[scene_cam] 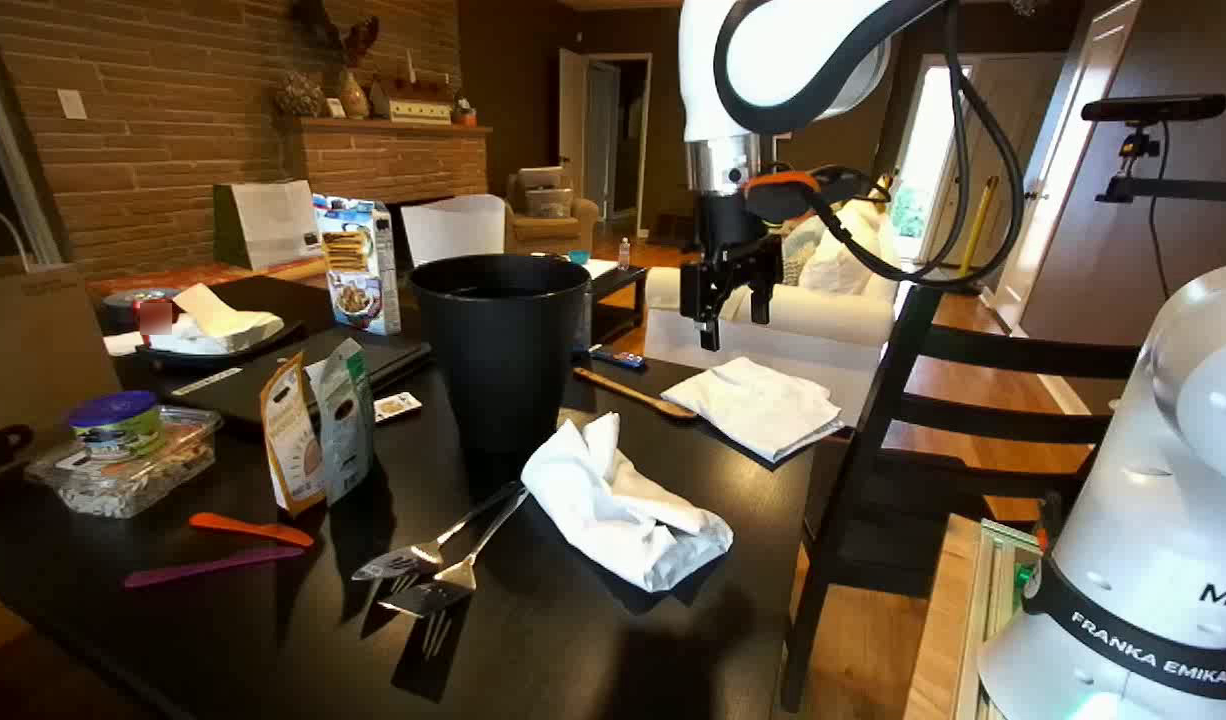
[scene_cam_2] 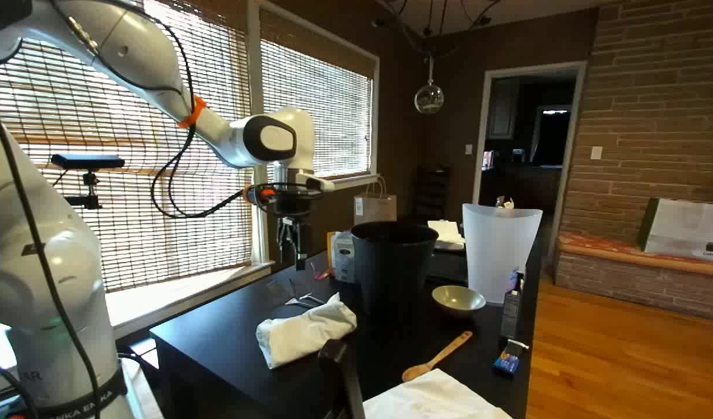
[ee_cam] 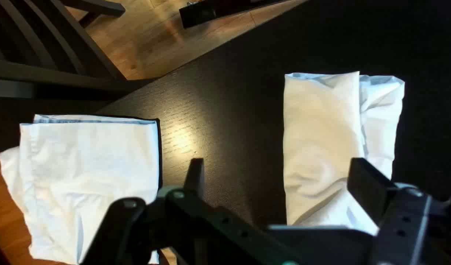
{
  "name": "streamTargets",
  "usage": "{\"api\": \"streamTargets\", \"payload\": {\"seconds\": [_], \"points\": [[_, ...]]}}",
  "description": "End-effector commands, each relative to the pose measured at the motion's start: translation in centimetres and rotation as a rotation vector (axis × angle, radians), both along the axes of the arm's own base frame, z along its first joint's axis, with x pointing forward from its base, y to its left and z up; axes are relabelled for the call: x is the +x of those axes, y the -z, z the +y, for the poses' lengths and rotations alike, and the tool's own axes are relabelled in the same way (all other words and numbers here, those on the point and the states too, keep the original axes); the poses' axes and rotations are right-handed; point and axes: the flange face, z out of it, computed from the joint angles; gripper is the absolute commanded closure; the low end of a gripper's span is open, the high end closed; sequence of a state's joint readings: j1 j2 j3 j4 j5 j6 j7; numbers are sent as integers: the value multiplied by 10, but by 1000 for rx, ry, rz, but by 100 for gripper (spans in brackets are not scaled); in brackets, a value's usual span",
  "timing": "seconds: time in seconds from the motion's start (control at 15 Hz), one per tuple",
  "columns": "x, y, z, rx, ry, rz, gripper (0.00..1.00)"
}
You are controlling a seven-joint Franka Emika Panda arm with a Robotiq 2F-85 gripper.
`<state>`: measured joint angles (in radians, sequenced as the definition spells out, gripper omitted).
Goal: Unfold the white cloth on the left, remove the brown object in a plastic wrapping from the white cloth and put it on the table
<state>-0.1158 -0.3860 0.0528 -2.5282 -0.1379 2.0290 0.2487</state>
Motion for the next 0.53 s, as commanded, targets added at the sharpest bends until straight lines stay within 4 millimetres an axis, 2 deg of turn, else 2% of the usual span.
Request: {"api": "streamTargets", "payload": {"seconds": [0.0,0.2,0.47], "points": [[0,0,0,0,0,1,0],[0,0,0,0,0,1,0],[-10,31,26,-42,-66,14,0]]}}
